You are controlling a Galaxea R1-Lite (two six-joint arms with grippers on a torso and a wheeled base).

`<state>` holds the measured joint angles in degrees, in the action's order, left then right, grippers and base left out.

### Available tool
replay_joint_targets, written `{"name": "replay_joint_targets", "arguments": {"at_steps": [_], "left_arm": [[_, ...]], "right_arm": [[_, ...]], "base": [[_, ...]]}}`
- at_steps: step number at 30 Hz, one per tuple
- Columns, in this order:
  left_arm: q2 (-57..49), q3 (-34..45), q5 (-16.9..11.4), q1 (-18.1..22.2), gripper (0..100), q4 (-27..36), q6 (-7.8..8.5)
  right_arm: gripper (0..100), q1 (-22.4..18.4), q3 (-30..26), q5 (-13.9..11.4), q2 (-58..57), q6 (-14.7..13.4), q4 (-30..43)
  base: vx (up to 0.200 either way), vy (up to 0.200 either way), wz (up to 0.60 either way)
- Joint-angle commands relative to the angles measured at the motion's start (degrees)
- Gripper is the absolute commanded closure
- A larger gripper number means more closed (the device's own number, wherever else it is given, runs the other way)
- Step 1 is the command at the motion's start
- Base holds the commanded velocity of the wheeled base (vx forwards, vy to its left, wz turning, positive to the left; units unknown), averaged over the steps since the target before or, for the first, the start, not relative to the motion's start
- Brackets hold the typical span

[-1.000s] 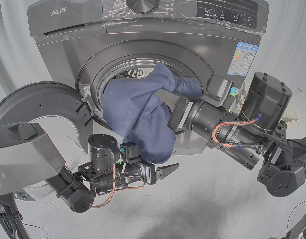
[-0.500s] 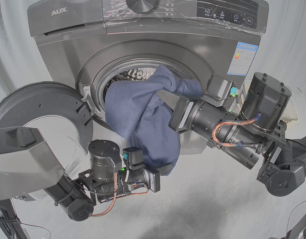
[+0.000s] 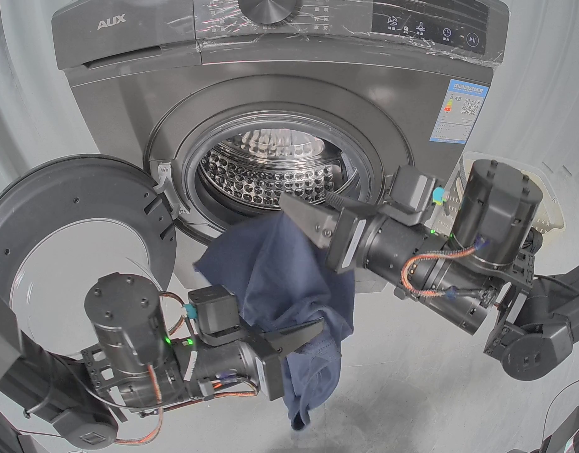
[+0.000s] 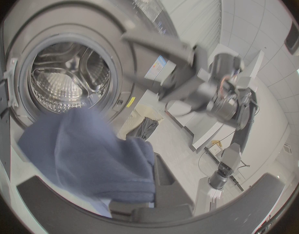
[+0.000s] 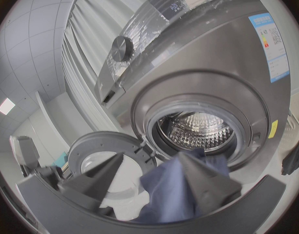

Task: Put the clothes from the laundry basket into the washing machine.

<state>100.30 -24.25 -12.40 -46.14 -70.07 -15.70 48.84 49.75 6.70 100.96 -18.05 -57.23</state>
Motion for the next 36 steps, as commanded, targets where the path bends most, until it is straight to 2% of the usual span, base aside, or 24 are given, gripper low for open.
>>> {"name": "replay_joint_targets", "arguments": {"at_steps": [1,4,9,11,12,13,16,21,30,32,36], "left_arm": [[-8.02,1.31,0.62,-0.7,100,-0.07,0.06],[-9.34,0.25,1.5,0.53,100,-0.07,0.14],[-9.43,-2.65,3.08,6.24,100,-1.3,0.23],[-8.99,-3.88,4.22,7.91,100,-2.79,0.76],[-8.99,-3.88,4.22,7.91,100,-2.79,0.76],[-8.37,-4.67,4.84,8.26,100,-3.41,1.99],[-7.93,-4.23,5.1,7.47,100,-3.76,3.48],[-7.76,-5.46,5.1,7.38,100,-8.15,3.84],[-8.63,-6.95,5.1,7.65,100,-8.94,4.01],[-8.9,-6.95,5.1,7.73,100,-8.94,4.01],[-8.99,-6.95,5.02,8.0,100,-9.03,4.01]], "right_arm": [[0,-0.14,-4.22,-0.11,-0.42,0.74,0.11],[0,-0.67,-6.68,-0.11,-1.38,2.06,0.02],[0,-3.13,-8.62,-0.11,-3.05,2.94,0.11],[0,-4.63,-9.94,-0.2,-3.58,4.61,0.11],[0,-4.71,-10.02,-0.2,-3.58,4.78,0.11],[0,-6.03,-11.43,-0.29,-3.84,6.36,0.11],[0,-7.18,-13.8,-0.82,-4.28,7.86,0.11],[0,-9.11,-16.44,-2.31,-3.76,7.86,0.11],[0,-9.11,-18.11,-4.16,0.73,7.68,0.02],[0,-9.2,-18.11,-5.3,2.57,7.6,-0.07],[0,-9.28,-17.14,-5.47,6.09,7.68,-1.56]], "base": [[0.0,0.0,0.0],[0.0,0.0,0.0],[0.0,0.0,0.0],[0.0,0.0,0.0],[0.0,0.0,0.0],[0.0,0.0,0.0],[0.0,0.0,0.0],[0.0,0.0,0.0],[0.0,0.0,0.0],[0.0,0.0,0.0],[0.0,0.0,0.0]]}}
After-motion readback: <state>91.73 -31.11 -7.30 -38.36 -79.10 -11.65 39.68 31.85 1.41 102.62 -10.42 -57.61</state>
